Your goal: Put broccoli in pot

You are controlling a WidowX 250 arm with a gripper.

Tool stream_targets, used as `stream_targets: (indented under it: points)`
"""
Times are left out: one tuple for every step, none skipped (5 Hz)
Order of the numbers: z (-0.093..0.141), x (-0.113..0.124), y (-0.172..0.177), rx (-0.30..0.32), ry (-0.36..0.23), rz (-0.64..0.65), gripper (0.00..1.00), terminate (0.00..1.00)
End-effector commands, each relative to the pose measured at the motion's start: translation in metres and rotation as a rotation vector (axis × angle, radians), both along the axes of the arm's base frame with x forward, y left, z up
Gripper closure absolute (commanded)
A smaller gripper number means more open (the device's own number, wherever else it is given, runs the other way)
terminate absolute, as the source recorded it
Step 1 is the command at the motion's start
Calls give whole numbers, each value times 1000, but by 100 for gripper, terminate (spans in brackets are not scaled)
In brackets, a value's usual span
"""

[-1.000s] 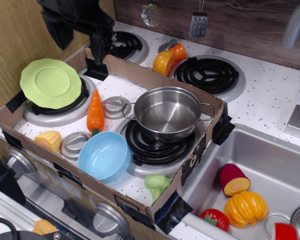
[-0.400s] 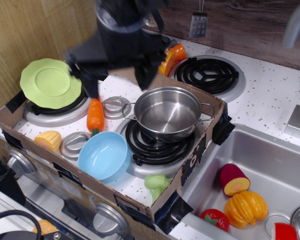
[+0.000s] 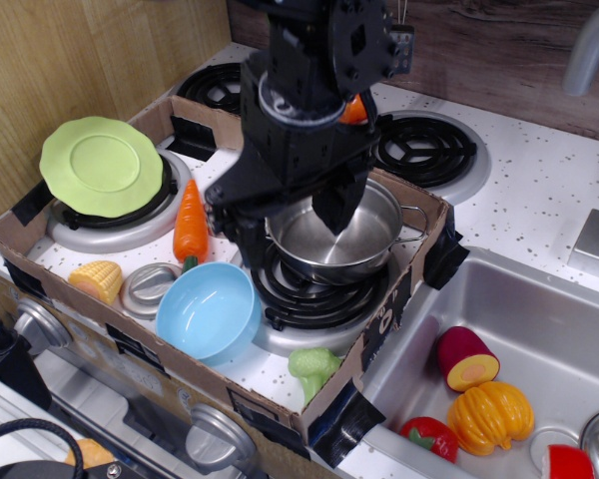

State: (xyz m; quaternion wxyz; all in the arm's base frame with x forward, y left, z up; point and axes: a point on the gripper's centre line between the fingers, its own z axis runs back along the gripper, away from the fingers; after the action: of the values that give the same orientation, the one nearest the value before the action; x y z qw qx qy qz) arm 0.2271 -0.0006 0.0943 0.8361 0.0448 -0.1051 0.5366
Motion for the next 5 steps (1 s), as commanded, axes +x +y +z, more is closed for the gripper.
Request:
stream_targets:
  points:
    - [-25, 1, -10, -37, -1, 115, 0, 0]
    - [-33, -11, -12, -44, 2, 139, 0, 0]
    - [-38, -14, -17, -50, 10, 153, 0, 0]
    - [-47, -11, -20, -73, 9, 146, 0, 0]
    - [-50, -6, -22, -81, 9, 140, 0, 0]
